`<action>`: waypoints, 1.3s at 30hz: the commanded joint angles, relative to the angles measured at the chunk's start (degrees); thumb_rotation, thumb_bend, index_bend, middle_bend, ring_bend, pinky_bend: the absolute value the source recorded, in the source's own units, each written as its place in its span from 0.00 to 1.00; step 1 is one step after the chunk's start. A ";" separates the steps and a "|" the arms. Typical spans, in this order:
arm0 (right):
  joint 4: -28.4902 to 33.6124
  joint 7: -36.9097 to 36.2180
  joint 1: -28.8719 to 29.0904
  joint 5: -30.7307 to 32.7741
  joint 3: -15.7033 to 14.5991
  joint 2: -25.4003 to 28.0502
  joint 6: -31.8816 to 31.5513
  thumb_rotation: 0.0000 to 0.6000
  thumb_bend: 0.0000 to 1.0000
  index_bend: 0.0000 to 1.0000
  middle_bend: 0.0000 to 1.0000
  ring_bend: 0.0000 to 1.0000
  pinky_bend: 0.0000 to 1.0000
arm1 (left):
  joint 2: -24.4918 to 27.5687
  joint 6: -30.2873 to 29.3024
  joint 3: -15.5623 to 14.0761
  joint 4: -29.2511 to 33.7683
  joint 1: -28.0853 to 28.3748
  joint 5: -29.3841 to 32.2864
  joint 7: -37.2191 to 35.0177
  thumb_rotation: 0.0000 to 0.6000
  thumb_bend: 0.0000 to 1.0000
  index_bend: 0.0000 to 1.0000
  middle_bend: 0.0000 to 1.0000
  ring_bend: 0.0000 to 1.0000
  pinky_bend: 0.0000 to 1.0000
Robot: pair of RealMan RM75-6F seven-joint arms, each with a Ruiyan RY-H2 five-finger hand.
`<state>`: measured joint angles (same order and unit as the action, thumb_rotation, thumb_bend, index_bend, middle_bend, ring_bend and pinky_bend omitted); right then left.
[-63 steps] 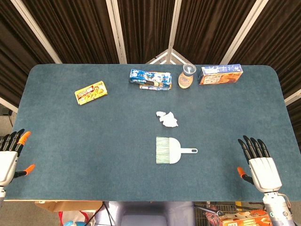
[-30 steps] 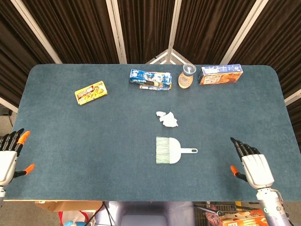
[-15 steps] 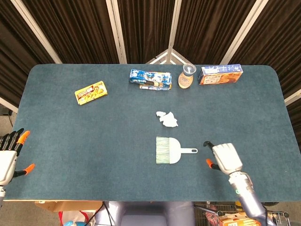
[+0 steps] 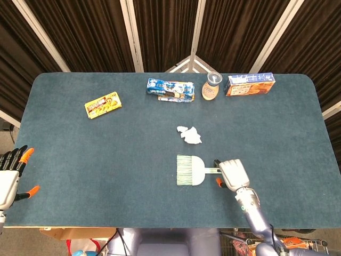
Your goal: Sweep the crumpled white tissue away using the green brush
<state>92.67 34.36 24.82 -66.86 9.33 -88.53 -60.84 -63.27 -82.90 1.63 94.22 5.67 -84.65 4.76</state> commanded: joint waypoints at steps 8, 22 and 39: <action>-4.44 2.48 2.08 4.88 0.62 -4.49 0.04 1.00 0.30 0.43 0.94 0.99 0.95 | 0.03 0.16 0.01 0.08 0.02 0.23 0.02 1.00 0.05 0.00 0.00 0.00 0.00; -8.58 2.36 3.38 7.53 0.63 -7.70 -0.36 1.00 0.30 0.47 0.94 0.99 0.95 | 0.12 0.39 0.00 0.30 0.04 0.50 0.10 1.00 0.05 0.00 0.00 0.00 0.00; -9.93 1.59 4.02 8.38 0.12 -8.05 -1.18 1.00 0.56 0.72 0.94 0.99 0.95 | 0.18 0.55 -0.04 0.39 0.05 0.66 0.02 1.00 0.05 0.00 0.00 0.00 0.00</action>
<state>82.63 36.03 28.83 -58.38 9.45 -96.68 -61.91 -63.09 -82.36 1.60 94.60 5.72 -84.00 4.79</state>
